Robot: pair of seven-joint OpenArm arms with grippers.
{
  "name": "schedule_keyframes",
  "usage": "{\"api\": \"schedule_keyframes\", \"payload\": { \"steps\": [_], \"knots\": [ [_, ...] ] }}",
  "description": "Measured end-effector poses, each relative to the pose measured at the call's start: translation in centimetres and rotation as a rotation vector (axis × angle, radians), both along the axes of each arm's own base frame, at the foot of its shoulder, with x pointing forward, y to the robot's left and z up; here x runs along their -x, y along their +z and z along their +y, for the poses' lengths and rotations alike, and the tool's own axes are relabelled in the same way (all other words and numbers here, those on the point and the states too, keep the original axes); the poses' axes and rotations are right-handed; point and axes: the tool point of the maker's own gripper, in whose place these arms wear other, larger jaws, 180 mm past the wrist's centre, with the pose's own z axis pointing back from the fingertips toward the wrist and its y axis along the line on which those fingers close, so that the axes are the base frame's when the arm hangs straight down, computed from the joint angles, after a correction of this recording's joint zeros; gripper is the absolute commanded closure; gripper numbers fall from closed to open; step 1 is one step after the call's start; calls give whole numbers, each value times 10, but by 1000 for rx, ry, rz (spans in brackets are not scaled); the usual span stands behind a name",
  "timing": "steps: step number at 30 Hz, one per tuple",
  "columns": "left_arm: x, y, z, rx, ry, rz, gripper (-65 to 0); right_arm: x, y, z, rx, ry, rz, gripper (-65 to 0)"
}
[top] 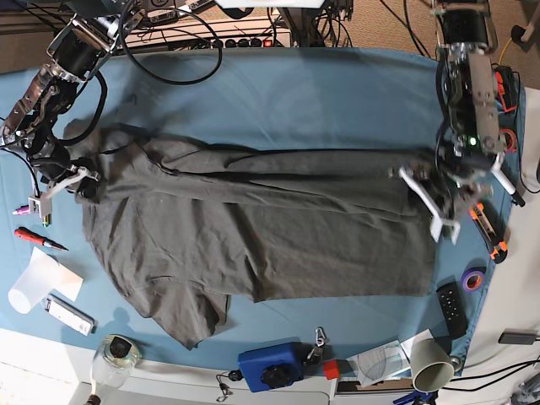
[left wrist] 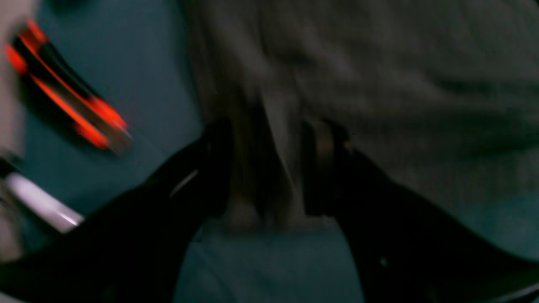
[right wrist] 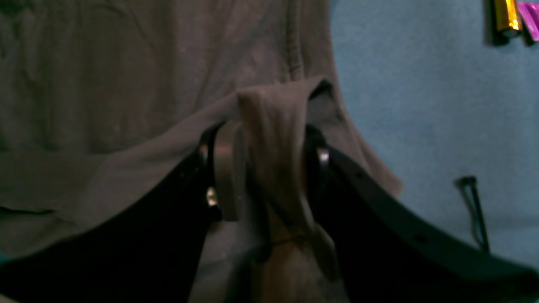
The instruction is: Fold the T-shirt properly
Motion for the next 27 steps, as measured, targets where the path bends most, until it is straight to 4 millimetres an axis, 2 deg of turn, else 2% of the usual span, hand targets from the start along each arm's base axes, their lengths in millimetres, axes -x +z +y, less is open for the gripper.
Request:
{"api": "schedule_keyframes", "payload": {
  "steps": [2,4,8,14,17,21,27],
  "knots": [
    [14,-13,-3,12,-2,47,-303,0,0,0,-2,1,-1,-215],
    [20,-18,-3,11,-1,63,-327,-1,0,0,-1,0,-2,-215],
    [27,-23,0,15,10,78,-326,-1,0,0,-1,1,-2,-215],
    [25,-23,13,33,85,66,-326,0,0,-1,5,-1,3,-215],
    [30,-37,17,46,120,109,-326,0,0,0,1,0,1,-215],
    [36,-55,13,80,138,158,-326,-5,6,7,-42,9,-41,-215],
    [32,-61,12,96,152,155,-321,-10,18,25,-136,77,-107,-215]
  ]
}}
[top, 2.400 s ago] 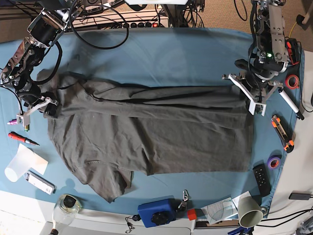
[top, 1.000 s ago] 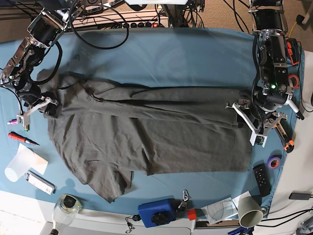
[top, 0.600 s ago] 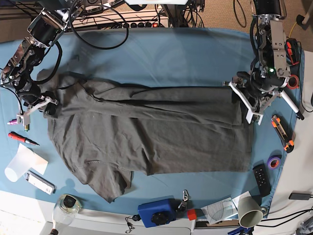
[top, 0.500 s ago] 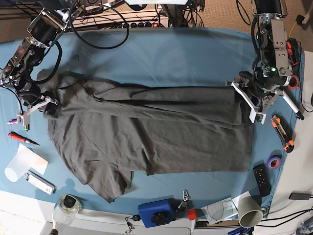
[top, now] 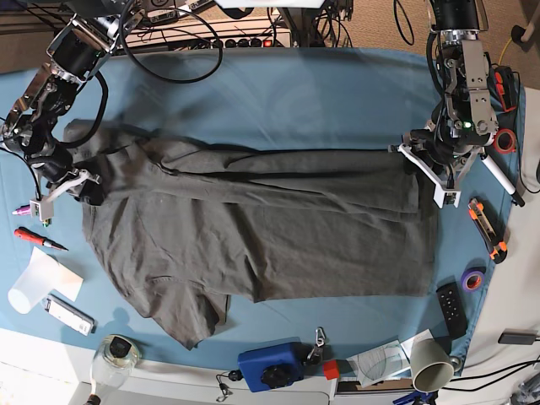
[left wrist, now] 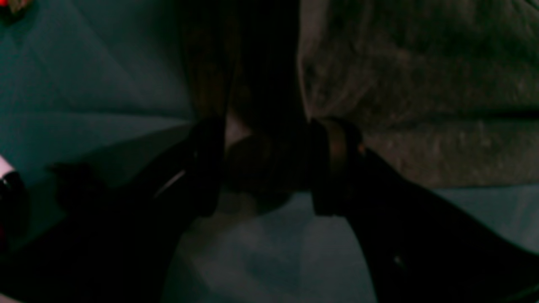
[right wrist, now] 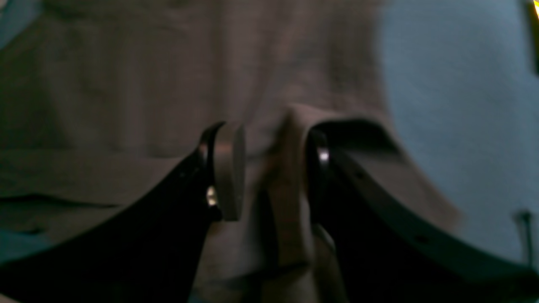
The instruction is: Fold the T-shirt properly
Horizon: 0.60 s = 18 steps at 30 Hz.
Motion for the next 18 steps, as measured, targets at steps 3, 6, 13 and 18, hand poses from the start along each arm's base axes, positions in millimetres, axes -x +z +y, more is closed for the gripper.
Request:
{"api": "schedule_keyframes", "payload": {
  "steps": [3,6,13,18],
  "knots": [
    [0,0,2,-1,15,3,-306,2,16,-7,-75,-29,-76,-215],
    [0,-1,2,-1,15,5,-305,12,25,-32,-89,-110,-112,-215],
    [0,-1,2,-1,15,4,-305,29,36,-64,-19,-136,-92,-215],
    [0,-1,2,-1,15,1,-305,21,38,-63,26,-115,-92,-215]
  ]
}}
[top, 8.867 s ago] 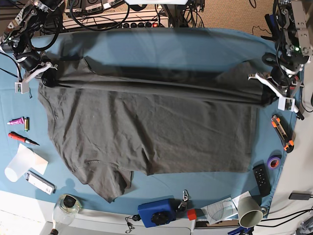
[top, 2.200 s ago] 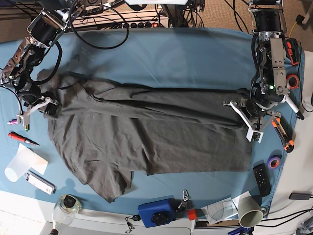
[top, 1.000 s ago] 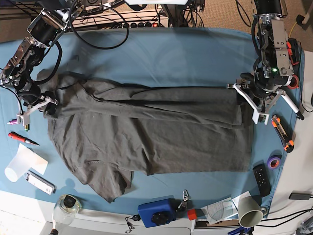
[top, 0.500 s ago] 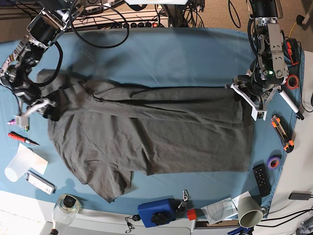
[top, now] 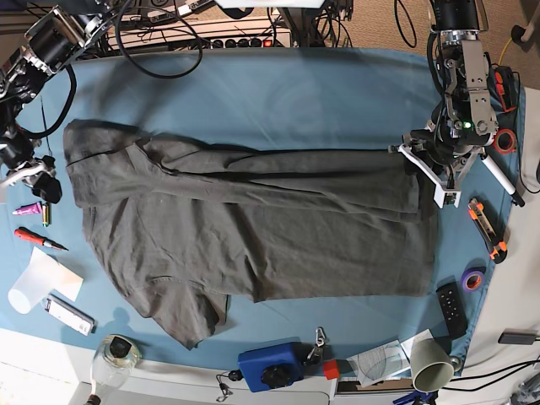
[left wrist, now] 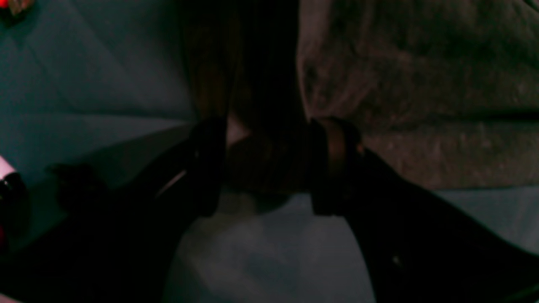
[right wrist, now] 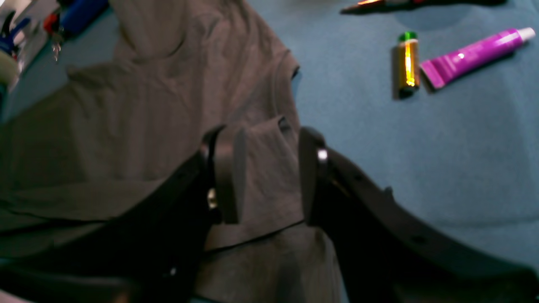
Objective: Fold the T-shirt properly
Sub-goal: 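Move the right gripper to the shirt's sleeve corner and grasp it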
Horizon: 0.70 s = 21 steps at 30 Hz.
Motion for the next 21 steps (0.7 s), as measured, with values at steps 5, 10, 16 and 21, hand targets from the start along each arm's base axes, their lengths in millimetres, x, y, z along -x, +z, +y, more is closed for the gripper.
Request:
{"api": "schedule_keyframes", "payload": {
  "steps": [5,10,16,21],
  "knots": [
    [0,0,0,0,-1,0,-305,-15,12,2,22,13,-46,-215],
    [0,0,0,0,-4,0,-305,-5,31,-17,-11,-18,-63,-215],
    [0,0,0,0,-4,0,-305,42,-3,-32,-24,-88,64,-215],
    [0,0,0,0,-3,0,-305,54,-17,-29,-36,-94,101,-215]
  ]
}}
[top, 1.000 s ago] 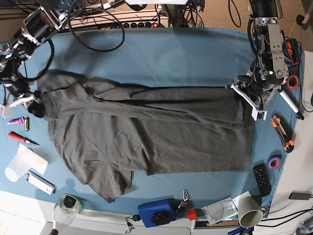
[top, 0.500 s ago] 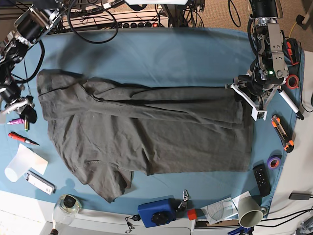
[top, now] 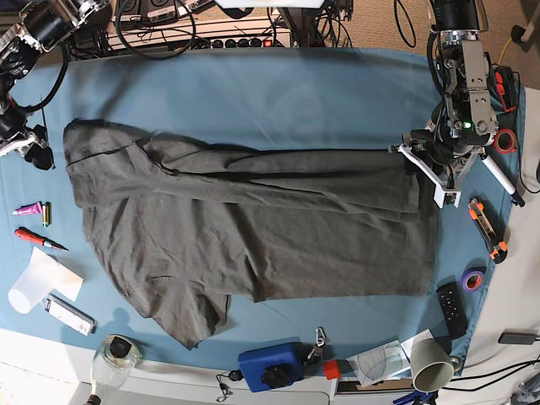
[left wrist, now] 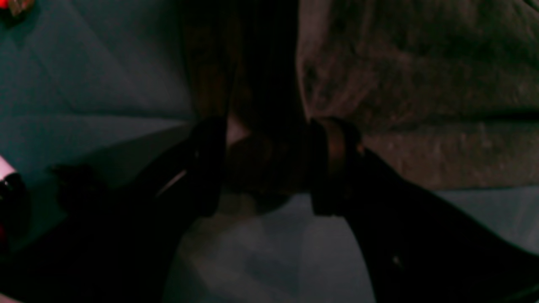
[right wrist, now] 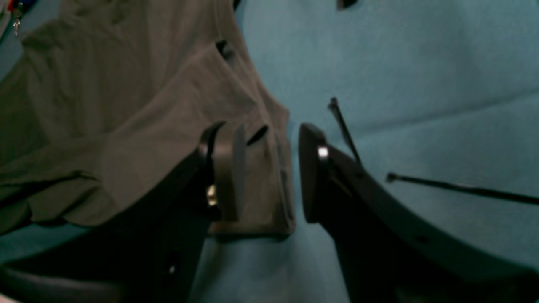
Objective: Fold the T-shirt properly
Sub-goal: 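Move the right gripper to the shirt's sleeve corner and grasp it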
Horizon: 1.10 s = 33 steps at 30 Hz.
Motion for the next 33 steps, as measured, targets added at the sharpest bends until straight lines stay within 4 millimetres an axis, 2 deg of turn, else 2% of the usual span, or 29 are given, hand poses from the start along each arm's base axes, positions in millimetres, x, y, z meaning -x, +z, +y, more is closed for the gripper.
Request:
{"api": "schedule_keyframes", "payload": {
  "steps": [3,5,8,11,17,25,31,33],
  "knots": [
    [0,0,0,0,0,1,-305,4,-8,-6,-9,-39,37,-215],
    [0,0,-1,4,-1,0,-305,8,-23,-6,-66,-63,60,-215],
    [0,0,-1,7,-1,-1,-305,13,-46,5,-214,-71,64,-215],
    [0,0,-1,7,-1,-1,-305,17,-59,19,-291,-31,61,-215],
    [0,0,-1,8,-1,-1,-305,17,-64,33,-338,24,68,-215],
    [0,0,-1,8,-1,-1,-305,-9,-68,63,-330,134,73,-215],
    [0,0,-1,7,-1,-1,-304,-16,-70,65,-303,146,104,-215],
    [0,0,-1,7,-1,-1,-255,-15,-72,64,-302,134,113,-195]
  ]
}}
